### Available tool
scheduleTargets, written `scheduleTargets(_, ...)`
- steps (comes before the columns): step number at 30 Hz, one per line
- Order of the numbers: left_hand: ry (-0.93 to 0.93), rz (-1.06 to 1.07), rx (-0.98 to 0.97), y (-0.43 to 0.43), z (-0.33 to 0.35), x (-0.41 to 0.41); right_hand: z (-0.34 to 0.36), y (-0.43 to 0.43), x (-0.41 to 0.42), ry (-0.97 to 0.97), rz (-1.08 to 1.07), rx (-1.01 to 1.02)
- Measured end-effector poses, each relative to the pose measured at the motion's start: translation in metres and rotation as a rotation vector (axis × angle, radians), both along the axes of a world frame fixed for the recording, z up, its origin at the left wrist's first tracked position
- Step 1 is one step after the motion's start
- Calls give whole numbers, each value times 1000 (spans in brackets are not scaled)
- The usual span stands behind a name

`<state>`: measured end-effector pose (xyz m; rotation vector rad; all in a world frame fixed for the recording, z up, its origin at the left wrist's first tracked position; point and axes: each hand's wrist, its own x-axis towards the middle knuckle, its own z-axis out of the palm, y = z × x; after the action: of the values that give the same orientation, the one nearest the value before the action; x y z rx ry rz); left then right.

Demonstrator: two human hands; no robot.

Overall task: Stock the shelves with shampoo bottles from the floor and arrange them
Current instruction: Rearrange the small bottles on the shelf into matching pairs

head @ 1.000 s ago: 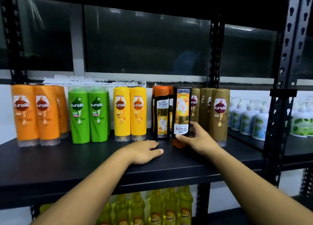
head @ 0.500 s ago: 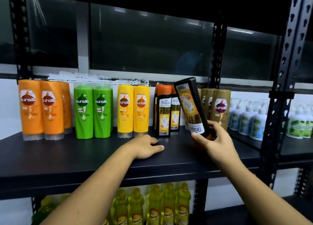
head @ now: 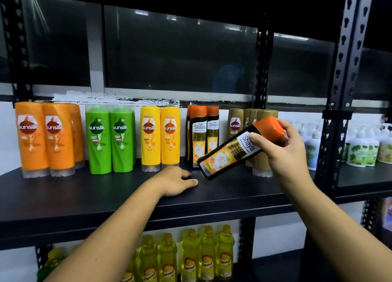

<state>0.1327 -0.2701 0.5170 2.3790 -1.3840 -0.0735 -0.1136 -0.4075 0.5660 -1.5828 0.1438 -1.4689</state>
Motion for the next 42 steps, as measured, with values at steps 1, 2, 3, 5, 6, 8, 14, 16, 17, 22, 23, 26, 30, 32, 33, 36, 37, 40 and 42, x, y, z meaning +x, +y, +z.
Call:
scheduleTargets(1,4,1,-5,0,0,0,5,0,4,-8,11,5)
scheduleTargets(2,10,5,-9,0,0,0,12,-1,9,-23,32,19)
scheduleTargets(3,12,8,-11,0,0,0,18,-4,17,-31,50,34)
scheduleTargets(5,10,16,-14,0,0,0,29,-7,30,-10,57,37)
scheduleTargets(6,8,19,-12,0,0,0,33,-10,38,28,35,17)
scheduleTargets(8,7,20,-9,0,0,-1,35,-11,51,142,-5,-65)
scheduleTargets(14,7,13,-10,1,0,0,20,-15,67,227,163,38)
scheduleTargets(16,7,12,-14,1,1,-1,12,-18,66,324,244,41)
scheduleTargets(17,9,14,-25,1,1,-2,7,-16,64,421,241,1)
scheduleTargets(22,60,18,-173,-2,2,7,-13,-27,65,722,196,-57)
scheduleTargets(23,84,26,-212,-4,4,10,-13,-31,68,728,197,-59)
scheduleTargets(26,133,77,-315,-17,12,19,-12,-47,85,733,182,-68)
scheduleTargets(30,209,120,-407,-37,22,19,-13,-69,112,725,156,-17)
scheduleTargets(32,253,119,-444,-47,24,17,-14,-75,125,715,140,-3)
scheduleTargets(33,267,120,-460,-53,24,18,-15,-76,131,701,128,9)
scheduleTargets(36,243,132,-487,-70,27,20,-19,-80,150,629,95,41)
scheduleTargets(37,222,139,-494,-75,27,21,-22,-81,155,608,91,48)
scheduleTargets(40,194,146,-545,-86,23,25,-32,-87,166,550,72,49)
scheduleTargets(42,202,148,-578,-91,17,30,-36,-89,169,536,57,23)
